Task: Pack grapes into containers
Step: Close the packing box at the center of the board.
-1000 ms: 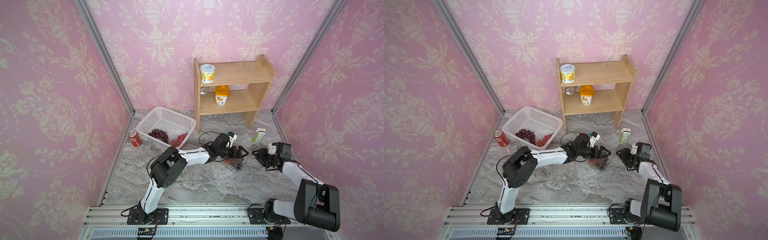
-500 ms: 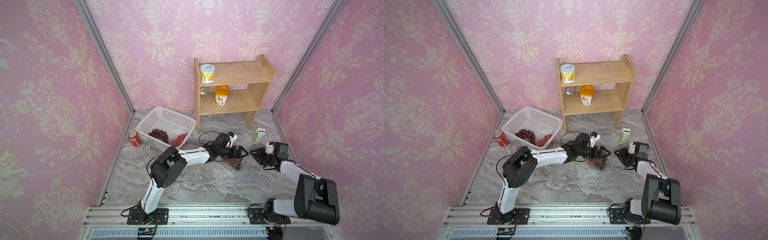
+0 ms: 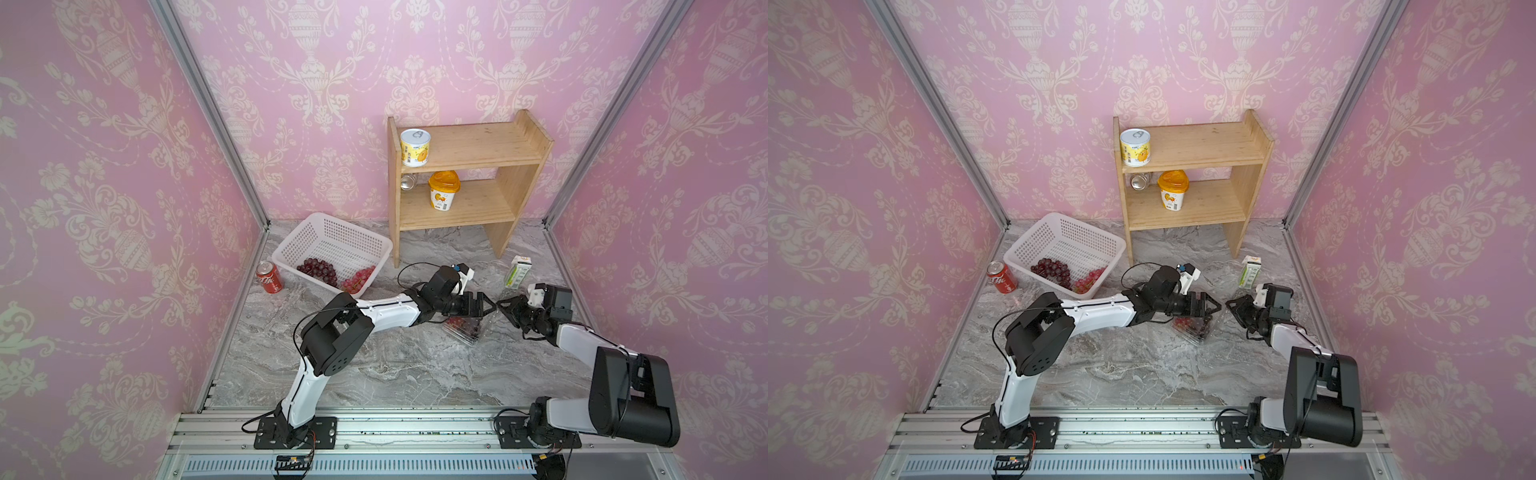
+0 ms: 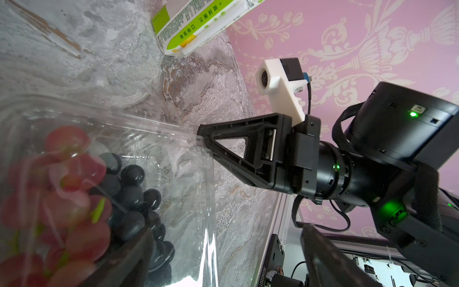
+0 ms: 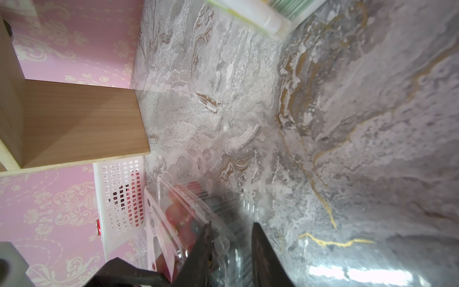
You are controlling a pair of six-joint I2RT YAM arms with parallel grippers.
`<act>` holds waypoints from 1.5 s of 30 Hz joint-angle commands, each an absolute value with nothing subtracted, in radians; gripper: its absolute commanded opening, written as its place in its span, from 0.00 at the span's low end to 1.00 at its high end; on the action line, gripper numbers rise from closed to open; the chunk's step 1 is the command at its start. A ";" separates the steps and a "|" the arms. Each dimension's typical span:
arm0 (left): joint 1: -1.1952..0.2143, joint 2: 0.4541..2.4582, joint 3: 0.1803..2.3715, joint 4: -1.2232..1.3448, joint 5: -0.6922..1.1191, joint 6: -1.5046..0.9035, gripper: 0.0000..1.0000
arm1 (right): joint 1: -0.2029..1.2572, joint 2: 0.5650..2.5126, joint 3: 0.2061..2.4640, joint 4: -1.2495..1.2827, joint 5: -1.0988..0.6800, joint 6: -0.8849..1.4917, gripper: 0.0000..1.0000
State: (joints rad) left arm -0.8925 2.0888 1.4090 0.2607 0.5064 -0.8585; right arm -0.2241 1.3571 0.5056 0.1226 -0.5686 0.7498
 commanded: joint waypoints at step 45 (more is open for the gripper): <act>-0.890 2.079 1.353 0.209 0.465 -0.815 0.94 | -0.118 1.371 0.384 0.227 -0.447 0.860 0.12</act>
State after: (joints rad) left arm -0.8925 2.0830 1.3834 0.2802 0.4904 -0.8467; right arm -0.1345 1.3441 0.4252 0.3119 -0.4644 0.8482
